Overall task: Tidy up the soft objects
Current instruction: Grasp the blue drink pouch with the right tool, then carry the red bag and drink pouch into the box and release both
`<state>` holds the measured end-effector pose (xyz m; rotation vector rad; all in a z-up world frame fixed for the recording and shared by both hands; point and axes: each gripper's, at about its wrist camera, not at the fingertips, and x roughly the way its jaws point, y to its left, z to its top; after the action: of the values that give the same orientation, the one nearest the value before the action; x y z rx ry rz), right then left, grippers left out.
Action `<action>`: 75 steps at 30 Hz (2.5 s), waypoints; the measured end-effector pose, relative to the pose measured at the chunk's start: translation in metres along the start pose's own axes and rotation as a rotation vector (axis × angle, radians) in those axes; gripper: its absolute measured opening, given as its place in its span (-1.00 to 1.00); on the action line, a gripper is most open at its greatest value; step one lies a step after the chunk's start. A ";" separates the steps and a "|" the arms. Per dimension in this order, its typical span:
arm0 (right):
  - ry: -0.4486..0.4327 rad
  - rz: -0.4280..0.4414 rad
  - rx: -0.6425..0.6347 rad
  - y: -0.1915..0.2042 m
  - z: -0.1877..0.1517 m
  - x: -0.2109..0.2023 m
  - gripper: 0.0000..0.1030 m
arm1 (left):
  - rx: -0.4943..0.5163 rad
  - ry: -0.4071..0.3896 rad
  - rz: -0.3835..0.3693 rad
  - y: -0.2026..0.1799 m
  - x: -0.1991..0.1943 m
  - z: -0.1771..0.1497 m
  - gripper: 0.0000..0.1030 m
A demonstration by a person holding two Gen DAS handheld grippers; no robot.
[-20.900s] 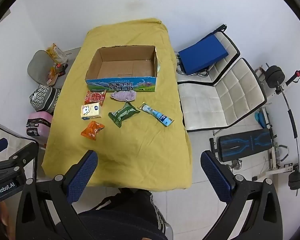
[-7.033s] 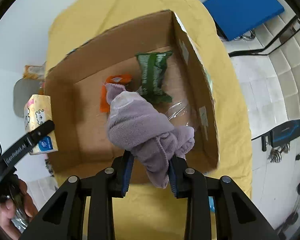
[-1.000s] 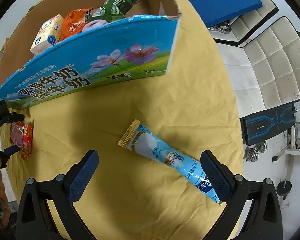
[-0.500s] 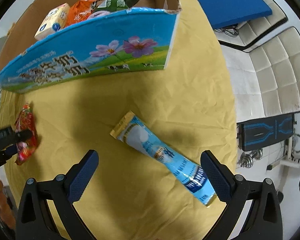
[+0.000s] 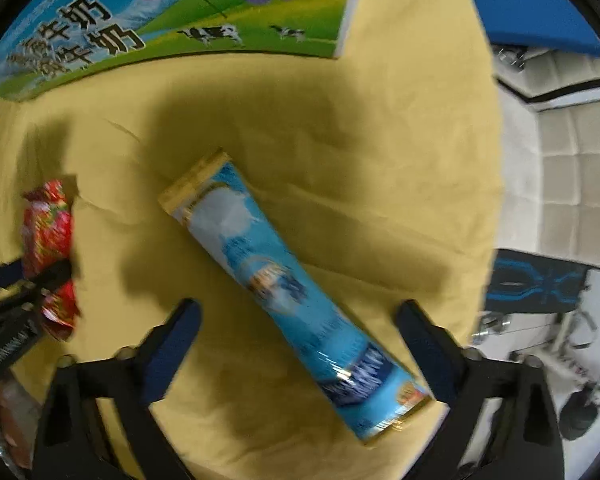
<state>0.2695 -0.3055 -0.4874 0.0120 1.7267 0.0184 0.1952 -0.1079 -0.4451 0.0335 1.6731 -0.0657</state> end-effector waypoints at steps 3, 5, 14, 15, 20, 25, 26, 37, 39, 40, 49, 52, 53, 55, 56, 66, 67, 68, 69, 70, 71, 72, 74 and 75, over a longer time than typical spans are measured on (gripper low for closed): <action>0.026 0.013 0.020 0.005 0.001 0.000 0.08 | 0.011 0.007 0.003 0.004 0.011 0.007 -0.06; 0.060 0.060 0.052 0.008 -0.001 -0.003 -0.37 | 0.007 0.011 -0.002 0.002 0.010 0.018 -0.04; 0.096 0.173 0.150 0.018 0.002 -0.006 -0.21 | -0.056 0.050 -0.009 0.015 0.026 0.077 0.16; 0.097 0.167 0.153 0.017 0.005 -0.004 -0.21 | -0.059 0.051 -0.008 0.015 0.028 0.079 0.19; 0.110 0.115 0.151 0.025 0.011 -0.001 -0.20 | -0.061 0.034 -0.009 0.018 0.030 0.089 0.12; 0.113 0.065 0.130 0.045 0.003 -0.005 -0.44 | -0.004 -0.005 0.034 0.004 0.015 0.082 -0.18; 0.111 0.060 0.123 0.049 0.001 -0.007 -0.55 | -0.002 -0.008 0.033 0.003 0.014 0.083 -0.18; 0.018 0.112 0.078 0.064 -0.031 -0.065 -0.70 | 0.016 -0.110 -0.028 -0.004 -0.055 0.082 -0.19; -0.007 0.129 0.076 0.065 -0.034 -0.082 -0.70 | 0.009 -0.134 -0.048 0.000 -0.073 0.085 -0.19; -0.020 0.137 0.074 0.066 -0.034 -0.091 -0.70 | 0.005 -0.149 -0.058 0.004 -0.085 0.088 -0.19; -0.143 0.218 0.045 0.054 -0.012 -0.177 -0.71 | 0.021 -0.285 -0.119 0.016 -0.168 0.125 -0.19; -0.179 0.246 0.047 0.058 0.012 -0.199 -0.71 | 0.022 -0.314 -0.129 0.027 -0.195 0.124 -0.19; -0.194 0.250 0.048 0.060 0.017 -0.207 -0.71 | 0.018 -0.318 -0.132 0.027 -0.199 0.132 -0.19; -0.218 0.261 0.058 0.064 0.033 -0.220 -0.71 | 0.003 -0.317 -0.140 0.033 -0.205 0.148 -0.19; -0.228 0.272 0.069 0.064 0.040 -0.223 -0.71 | -0.009 -0.313 -0.147 0.037 -0.205 0.156 -0.19; -0.289 0.344 0.256 0.044 0.127 -0.213 -0.71 | -0.196 -0.175 -0.207 0.081 -0.168 0.239 -0.19; -0.289 0.344 0.273 0.043 0.135 -0.209 -0.71 | -0.216 -0.154 -0.223 0.085 -0.162 0.244 -0.18; -0.289 0.346 0.291 0.041 0.142 -0.205 -0.71 | -0.239 -0.133 -0.232 0.088 -0.155 0.248 -0.18; -0.286 0.354 0.313 0.040 0.151 -0.199 -0.71 | -0.263 -0.110 -0.245 0.092 -0.147 0.252 -0.18; -0.283 0.357 0.325 0.039 0.156 -0.193 -0.70 | -0.285 -0.087 -0.257 0.095 -0.140 0.255 -0.18; -0.280 0.356 0.345 0.039 0.163 -0.187 -0.70 | -0.306 -0.067 -0.262 0.097 -0.133 0.257 -0.18; -0.282 0.352 0.356 0.038 0.167 -0.181 -0.70 | -0.326 -0.048 -0.272 0.099 -0.125 0.259 -0.18; -0.285 0.353 0.369 0.039 0.177 -0.168 -0.70 | -0.356 -0.015 -0.278 0.101 -0.111 0.262 -0.18; -0.286 0.354 0.382 0.039 0.181 -0.162 -0.70 | -0.367 0.000 -0.277 0.101 -0.104 0.263 -0.18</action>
<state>0.4736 -0.2683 -0.3553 0.5751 1.4022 -0.0501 0.4736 -0.0223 -0.3708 -0.4751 1.6584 0.0334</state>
